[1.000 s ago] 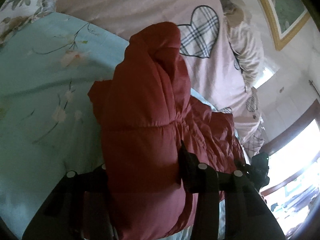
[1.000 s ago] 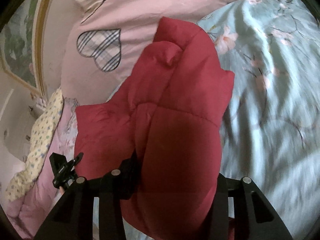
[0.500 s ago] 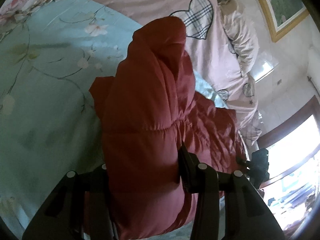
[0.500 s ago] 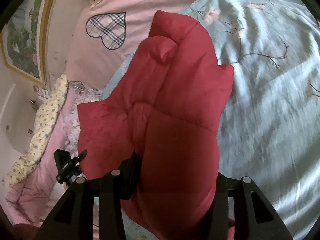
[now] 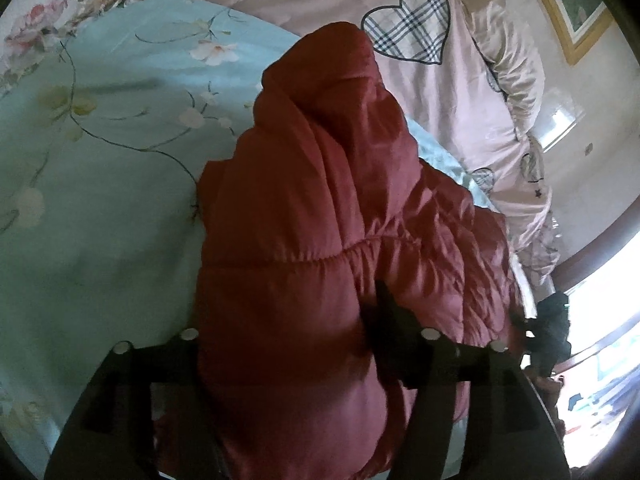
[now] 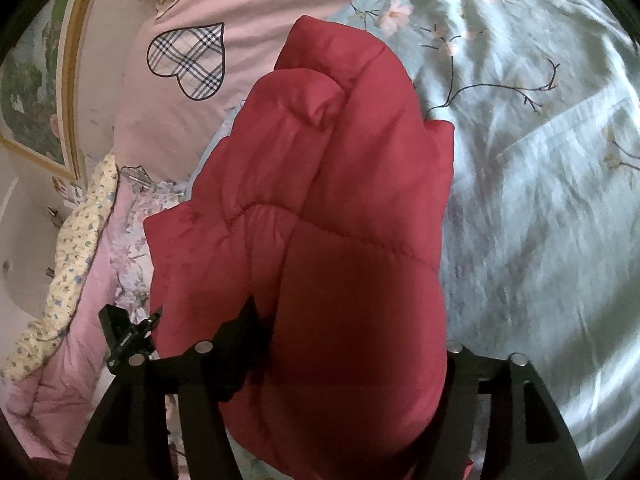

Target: Fold large clothes

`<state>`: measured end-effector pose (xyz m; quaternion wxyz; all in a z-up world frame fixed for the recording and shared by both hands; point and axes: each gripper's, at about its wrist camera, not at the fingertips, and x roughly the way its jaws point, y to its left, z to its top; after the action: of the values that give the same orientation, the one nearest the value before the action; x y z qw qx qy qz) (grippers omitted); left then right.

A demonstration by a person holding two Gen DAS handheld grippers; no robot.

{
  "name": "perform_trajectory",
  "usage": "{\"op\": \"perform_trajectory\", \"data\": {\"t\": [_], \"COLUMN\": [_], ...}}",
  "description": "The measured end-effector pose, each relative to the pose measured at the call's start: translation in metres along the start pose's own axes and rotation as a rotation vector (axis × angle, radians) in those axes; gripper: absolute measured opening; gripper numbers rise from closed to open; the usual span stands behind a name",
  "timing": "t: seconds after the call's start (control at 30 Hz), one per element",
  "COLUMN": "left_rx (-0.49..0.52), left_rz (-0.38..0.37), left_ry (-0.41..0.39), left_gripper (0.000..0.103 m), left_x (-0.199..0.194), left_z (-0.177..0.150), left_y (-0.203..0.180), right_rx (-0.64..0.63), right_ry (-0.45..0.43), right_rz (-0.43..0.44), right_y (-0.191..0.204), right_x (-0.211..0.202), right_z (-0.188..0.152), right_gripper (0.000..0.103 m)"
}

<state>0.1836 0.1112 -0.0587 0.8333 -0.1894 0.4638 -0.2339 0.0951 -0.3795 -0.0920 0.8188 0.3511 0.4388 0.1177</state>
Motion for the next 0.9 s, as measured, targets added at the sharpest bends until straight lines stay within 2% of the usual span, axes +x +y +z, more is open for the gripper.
{"op": "perform_trajectory", "data": {"t": [0.17, 0.3, 0.53, 0.7, 0.9], "left_rx": [0.048, 0.068, 0.099, 0.092, 0.128], "left_rz": [0.075, 0.111, 0.178, 0.188, 0.186], "left_ry": [-0.022, -0.035, -0.066, -0.094, -0.102], "left_gripper": [0.075, 0.078, 0.083, 0.083, 0.084], "left_x": [-0.005, -0.006, -0.007, -0.01, -0.001], "left_z": [0.003, 0.005, 0.015, 0.029, 0.059], "left_y": [-0.009, -0.013, -0.019, -0.021, -0.039], "right_rx": [-0.036, -0.052, -0.064, -0.1, -0.17], "right_ry": [-0.003, -0.018, -0.03, -0.055, -0.109], "right_rz": [-0.051, -0.095, -0.136, -0.19, -0.273], "right_y": [0.007, 0.007, 0.004, 0.01, 0.022], "right_x": [-0.001, -0.004, -0.009, -0.013, -0.014], "right_z": [0.001, 0.004, 0.013, 0.025, 0.057], "right_gripper": [0.073, 0.086, 0.094, 0.097, 0.098]}}
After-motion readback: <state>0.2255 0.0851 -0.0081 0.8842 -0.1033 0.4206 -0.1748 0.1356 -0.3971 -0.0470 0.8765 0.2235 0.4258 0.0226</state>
